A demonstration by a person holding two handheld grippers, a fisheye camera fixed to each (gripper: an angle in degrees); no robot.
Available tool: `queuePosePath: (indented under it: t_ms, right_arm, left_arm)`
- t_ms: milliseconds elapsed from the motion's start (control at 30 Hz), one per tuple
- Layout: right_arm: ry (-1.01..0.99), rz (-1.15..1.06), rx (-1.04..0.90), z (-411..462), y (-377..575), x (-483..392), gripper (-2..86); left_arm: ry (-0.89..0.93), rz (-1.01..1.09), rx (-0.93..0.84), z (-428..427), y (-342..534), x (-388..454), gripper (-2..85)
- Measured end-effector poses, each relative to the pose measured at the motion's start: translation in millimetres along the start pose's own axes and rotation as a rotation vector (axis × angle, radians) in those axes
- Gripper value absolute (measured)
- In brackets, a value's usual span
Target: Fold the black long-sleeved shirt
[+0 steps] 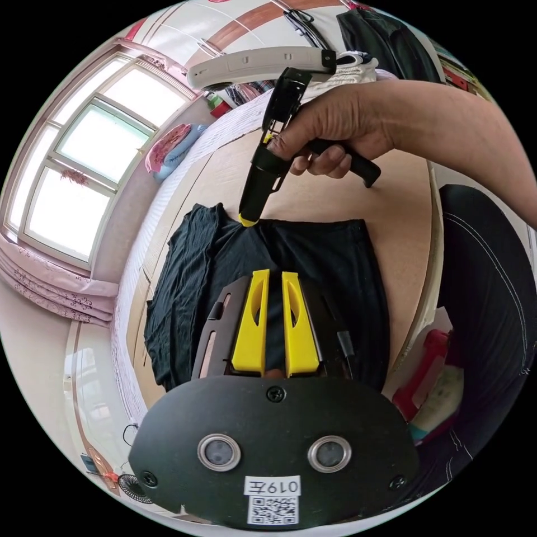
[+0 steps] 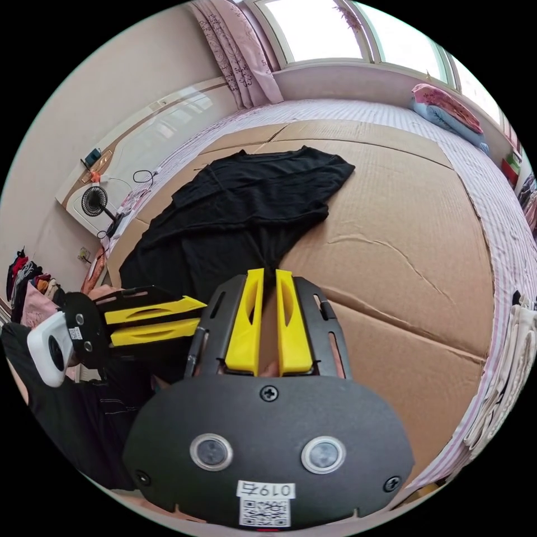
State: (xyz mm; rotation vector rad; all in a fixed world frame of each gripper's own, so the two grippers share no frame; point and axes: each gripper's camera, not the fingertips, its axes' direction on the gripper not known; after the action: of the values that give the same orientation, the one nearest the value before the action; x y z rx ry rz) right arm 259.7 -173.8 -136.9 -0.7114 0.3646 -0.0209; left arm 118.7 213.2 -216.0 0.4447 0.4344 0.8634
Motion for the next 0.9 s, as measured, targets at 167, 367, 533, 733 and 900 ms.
queuePosePath:
  t_ms: [167, 367, 533, 733, 900]
  right_arm:
    - [0.05, -0.005, -0.012, 46.5, 15.2, -7.8, 6.9]
    - [0.146, 0.01, -0.005, 96.8, 46.3, -16.9, 7.3]
    - [0.298, -0.067, -0.017, 141.6, 70.6, -48.1, 6.2]
    - [0.221, -0.373, 0.198, 212.0, 94.4, -149.2, 4.8]
    - [0.204, -0.56, 0.227, 313.6, 98.0, -222.3, 5.2]
  left_arm:
    - [0.008, -0.016, 0.015, 16.6, 33.8, -21.5, 2.3]
    - [0.059, -0.066, 0.07, 34.8, 92.7, -53.1, 5.2]
    - [0.023, -0.176, 0.094, 45.5, 176.3, -90.5, 5.4]
    - [0.056, -0.582, 0.096, 84.6, 349.5, -225.8, 4.4]
    - [0.334, -0.928, 0.195, 146.7, 498.0, -376.0, 4.3]
